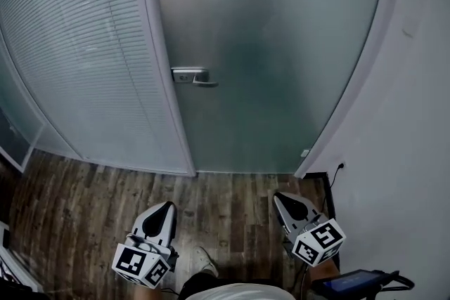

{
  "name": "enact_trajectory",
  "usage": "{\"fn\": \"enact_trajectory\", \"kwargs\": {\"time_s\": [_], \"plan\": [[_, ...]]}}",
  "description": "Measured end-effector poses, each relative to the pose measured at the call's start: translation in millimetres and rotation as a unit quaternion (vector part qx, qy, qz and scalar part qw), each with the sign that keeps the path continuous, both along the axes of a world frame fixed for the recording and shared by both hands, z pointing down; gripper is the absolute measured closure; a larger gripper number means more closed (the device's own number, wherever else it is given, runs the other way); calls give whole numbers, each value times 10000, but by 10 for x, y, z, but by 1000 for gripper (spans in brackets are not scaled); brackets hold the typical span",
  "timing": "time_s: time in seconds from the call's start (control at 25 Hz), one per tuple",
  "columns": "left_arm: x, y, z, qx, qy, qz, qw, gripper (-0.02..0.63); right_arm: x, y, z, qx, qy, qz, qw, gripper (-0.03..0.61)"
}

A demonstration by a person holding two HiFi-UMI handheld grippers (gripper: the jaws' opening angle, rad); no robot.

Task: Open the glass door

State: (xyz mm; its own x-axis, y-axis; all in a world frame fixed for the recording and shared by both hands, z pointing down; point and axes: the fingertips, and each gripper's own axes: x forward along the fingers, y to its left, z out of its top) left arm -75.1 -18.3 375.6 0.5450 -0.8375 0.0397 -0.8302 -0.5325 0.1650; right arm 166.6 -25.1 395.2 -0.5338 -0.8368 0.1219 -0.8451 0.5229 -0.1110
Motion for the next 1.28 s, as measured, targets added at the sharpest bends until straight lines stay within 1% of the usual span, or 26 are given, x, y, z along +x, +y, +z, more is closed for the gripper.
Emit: {"fn": "enact_trajectory", "kwargs": {"time_s": [0.08,0.2,0.36,0.44,0.56,0.68,0.76,1.0,1.12,1.28], "plan": [[-195,-266,31,-34,35,52,10000,614,-217,-233,-10,-22,61,10,10000,576],[-534,-662,52,-13,-22,141,9999,614,-567,-624,-68,37,80,67,9999,575],[-955,-1121,69,-54,102,142,9998,614,-1021,-1014,-149,116,124,22,9999,575],[-1046,-1287,76,-81,146,187,9997,614,-1170,-1151,-120,70,202,-15,9998,575],[-1102,-1455,118,-164,219,319,9991,614,-1281,-1339,-73,-58,249,43,9997,575],[-1141,-1636,205,-279,233,328,9988,614,-1338,-1535,-53,-121,266,47,9996,575],[-1133,-1746,227,-282,245,325,9988,614,-1339,-1689,-37,-107,284,-21,9995,575],[-1126,-2189,248,-314,182,212,9991,614,-1297,-2271,25,-130,97,-95,9998,575],[-986,-2449,156,-227,134,171,9995,614,-1145,-2599,-23,-55,56,-125,9999,575],[-666,-2836,20,-152,74,107,9998,614,-841,-3028,-120,42,9,-229,9997,575]]}}
